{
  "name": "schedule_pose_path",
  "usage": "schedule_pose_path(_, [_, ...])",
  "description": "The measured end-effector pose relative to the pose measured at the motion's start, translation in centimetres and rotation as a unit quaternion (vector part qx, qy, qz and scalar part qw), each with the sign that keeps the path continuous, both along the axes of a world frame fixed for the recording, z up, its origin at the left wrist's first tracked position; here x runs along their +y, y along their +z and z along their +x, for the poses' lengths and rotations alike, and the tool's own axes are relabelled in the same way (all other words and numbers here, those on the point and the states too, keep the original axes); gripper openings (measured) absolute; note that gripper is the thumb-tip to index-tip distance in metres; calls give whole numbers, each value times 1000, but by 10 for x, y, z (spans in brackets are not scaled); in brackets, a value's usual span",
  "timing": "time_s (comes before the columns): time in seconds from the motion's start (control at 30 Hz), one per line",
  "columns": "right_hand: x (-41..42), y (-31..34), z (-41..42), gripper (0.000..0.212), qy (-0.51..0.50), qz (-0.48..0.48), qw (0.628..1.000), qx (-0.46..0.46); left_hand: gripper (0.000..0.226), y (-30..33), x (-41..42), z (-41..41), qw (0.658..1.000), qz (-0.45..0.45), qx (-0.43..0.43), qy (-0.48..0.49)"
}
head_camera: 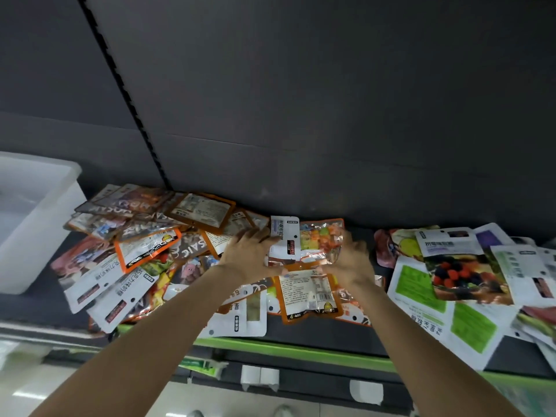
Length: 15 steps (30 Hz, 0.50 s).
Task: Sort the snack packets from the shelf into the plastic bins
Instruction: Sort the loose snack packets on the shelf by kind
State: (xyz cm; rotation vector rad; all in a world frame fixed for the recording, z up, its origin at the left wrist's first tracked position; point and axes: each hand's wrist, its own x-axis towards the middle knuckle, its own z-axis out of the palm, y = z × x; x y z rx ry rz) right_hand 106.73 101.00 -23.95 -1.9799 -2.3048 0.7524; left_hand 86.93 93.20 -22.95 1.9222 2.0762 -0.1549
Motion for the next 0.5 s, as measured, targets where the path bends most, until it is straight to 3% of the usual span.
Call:
schedule_pose_path(0.07, [4,5,-1,96,-17,4,999,51,77,2,-4,0,999,18,-38,22])
schedule_pose_path(0.2, [13,28,-5,54,2,30,995,95,64,18,-14,-3,987,51,-124,85])
schedule_pose_path(0.33, [10,65,-27,29,69,103,988,95,52,45,-23,-10,980,115,-125,102])
schedule_pose_path(0.5, [-4,95,-66,16,122,178,962,167,52,59,-34,-35,950,172,-214,147])
